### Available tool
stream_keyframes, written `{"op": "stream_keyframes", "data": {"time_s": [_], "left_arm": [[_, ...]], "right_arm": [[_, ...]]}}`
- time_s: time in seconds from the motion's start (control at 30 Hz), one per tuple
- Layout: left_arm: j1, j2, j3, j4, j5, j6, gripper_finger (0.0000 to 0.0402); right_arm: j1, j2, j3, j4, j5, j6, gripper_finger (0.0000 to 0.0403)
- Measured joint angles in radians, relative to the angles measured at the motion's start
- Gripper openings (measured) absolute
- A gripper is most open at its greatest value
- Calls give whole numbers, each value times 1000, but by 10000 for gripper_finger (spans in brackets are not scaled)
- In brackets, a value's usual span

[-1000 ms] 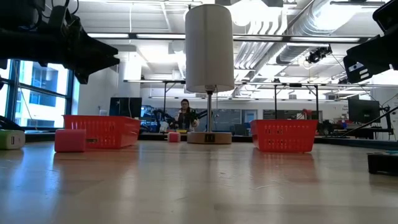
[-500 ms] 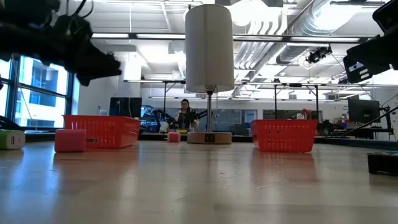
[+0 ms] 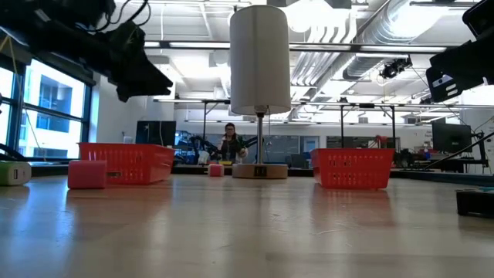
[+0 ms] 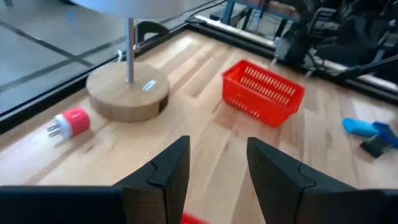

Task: Pick & Place Office items
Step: Put the top pink charger adapter into the right red bin

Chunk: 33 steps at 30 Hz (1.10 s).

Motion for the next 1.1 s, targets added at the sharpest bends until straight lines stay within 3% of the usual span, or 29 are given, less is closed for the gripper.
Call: {"op": "stream_keyframes", "data": {"time_s": [0.13, 0.4, 0.5, 0.6, 0.67, 0.87, 1.1], "left_arm": [[33, 32, 1, 7, 53, -36, 177], [69, 39, 1, 56, 55, -67, 302], [106, 39, 1, 65, 41, 6, 331], [161, 39, 1, 81, 44, 88, 338], [219, 49, 6, 80, 63, 67, 339], [423, 155, 55, 68, 380, 41, 339], [568, 377, 157, 42, 468, 209, 340]], "right_arm": [[0, 0, 0, 0, -1, 0, 2], [0, 0, 0, -1, -2, 0, 2], [0, 0, 0, -1, -2, 0, 2], [0, 1, 0, -1, -1, 0, 2], [0, 1, 0, -1, -1, 0, 2], [0, 1, 0, 6, 5, 5, 2], [0, 1, 0, 27, 57, 8, 2]]}}
